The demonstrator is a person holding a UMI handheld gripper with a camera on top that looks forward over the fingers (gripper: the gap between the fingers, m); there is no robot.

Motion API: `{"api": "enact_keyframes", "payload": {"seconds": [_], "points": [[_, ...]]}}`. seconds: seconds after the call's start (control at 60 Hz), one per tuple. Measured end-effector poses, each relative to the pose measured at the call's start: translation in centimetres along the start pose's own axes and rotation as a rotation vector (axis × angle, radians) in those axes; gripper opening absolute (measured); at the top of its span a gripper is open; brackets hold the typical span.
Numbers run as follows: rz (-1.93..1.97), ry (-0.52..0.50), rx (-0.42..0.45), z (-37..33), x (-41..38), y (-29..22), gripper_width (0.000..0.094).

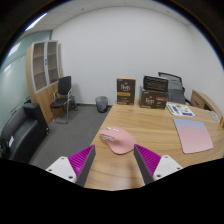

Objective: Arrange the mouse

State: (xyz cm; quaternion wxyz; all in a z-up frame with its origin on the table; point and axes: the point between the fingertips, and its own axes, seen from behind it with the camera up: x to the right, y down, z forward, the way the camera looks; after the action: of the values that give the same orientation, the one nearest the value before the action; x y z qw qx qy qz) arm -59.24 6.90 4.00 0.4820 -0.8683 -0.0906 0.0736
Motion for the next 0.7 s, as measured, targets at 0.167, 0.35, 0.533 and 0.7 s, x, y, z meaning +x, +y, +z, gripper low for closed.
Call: {"api": "enact_keyframes", "payload": {"seconds": [0.167, 0.35, 0.533, 0.7], "points": [[-0.041, -0.040, 0.020, 3.6, 1.3, -0.6, 0.0815], [-0.013, -0.044, 0.006, 6.3, 2.2, -0.5, 0.0817], [0.029, -0.040, 0.003, 8.7, 3.1, -2.0, 0.0832], [0.074, 0.014, 0.005, 11.2, 5.2, -3.4, 0.0834]]}}
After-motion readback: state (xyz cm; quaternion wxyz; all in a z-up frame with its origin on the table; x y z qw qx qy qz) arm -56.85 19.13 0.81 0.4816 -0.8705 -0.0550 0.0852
